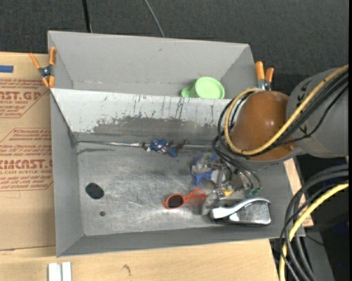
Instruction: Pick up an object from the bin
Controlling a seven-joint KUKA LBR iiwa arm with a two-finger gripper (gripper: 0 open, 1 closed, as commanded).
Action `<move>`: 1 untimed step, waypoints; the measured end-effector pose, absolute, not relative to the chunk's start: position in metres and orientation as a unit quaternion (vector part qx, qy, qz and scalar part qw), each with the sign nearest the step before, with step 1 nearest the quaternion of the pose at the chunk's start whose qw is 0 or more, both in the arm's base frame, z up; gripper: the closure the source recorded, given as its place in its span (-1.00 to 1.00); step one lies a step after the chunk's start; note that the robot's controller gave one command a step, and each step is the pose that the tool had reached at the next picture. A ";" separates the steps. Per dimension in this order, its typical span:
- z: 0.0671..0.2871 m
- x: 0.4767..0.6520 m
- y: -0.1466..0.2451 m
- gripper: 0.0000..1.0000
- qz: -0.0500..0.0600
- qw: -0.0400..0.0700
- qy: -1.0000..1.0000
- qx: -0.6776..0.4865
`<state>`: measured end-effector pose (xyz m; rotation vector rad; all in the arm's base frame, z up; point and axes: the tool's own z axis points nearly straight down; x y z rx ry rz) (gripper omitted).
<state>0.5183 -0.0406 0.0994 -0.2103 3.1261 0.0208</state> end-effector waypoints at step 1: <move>0.075 0.507 -0.042 1.00 0.003 0.001 1.000 -0.031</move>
Offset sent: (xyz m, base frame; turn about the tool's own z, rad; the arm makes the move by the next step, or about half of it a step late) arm 0.0000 0.0000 0.0000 0.0000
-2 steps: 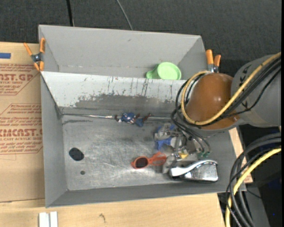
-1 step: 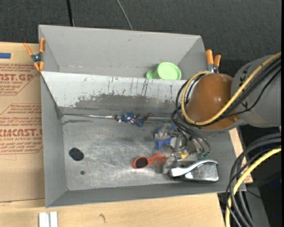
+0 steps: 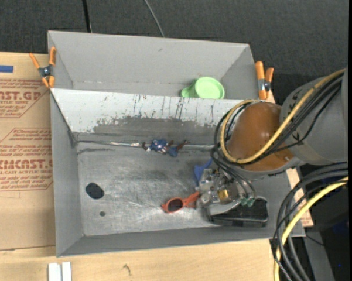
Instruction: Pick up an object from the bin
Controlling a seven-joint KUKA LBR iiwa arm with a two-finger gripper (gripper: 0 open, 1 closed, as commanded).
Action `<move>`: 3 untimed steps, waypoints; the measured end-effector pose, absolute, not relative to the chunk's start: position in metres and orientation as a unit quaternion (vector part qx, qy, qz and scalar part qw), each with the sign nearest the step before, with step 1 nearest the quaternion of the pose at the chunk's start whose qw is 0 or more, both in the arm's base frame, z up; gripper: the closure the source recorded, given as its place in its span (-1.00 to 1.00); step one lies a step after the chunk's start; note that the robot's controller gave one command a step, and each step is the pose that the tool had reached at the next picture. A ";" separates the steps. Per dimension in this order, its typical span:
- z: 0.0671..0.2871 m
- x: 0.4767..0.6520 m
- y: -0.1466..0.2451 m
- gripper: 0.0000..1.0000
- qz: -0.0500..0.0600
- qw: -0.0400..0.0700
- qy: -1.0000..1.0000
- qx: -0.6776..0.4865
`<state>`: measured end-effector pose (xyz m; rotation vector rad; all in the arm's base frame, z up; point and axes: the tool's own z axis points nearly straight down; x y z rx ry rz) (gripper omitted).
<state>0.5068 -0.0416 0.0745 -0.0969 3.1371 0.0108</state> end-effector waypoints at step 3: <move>0.192 0.495 -0.050 1.00 0.000 0.001 0.999 -0.047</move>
Offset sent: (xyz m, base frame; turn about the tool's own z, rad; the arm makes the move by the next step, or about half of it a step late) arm -0.0124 -0.0096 0.1180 -0.0325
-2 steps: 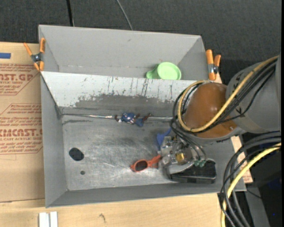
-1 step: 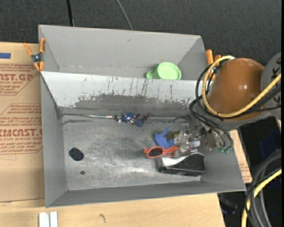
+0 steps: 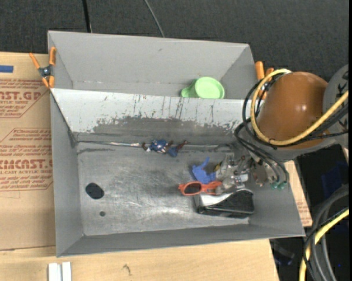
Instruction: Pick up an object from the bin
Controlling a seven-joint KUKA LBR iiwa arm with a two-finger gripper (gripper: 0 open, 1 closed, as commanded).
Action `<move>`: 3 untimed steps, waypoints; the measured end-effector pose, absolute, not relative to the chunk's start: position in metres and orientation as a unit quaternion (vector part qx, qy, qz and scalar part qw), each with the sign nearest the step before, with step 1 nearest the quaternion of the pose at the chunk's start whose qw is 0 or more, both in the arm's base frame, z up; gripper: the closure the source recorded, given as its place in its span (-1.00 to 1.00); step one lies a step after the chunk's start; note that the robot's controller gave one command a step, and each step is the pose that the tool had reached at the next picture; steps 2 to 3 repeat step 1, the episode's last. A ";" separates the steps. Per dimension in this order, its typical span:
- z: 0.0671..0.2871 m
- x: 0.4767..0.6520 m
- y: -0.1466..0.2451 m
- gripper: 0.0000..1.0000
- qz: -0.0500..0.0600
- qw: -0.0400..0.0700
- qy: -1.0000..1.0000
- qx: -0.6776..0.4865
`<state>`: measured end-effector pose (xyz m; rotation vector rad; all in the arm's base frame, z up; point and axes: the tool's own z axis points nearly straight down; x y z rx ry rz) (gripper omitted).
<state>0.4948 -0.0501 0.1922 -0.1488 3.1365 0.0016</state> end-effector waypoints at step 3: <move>0.305 0.495 -0.050 1.00 0.000 0.002 0.998 -0.055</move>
Offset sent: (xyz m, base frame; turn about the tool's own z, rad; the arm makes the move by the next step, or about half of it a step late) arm 0.0000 0.0000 0.0000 0.0000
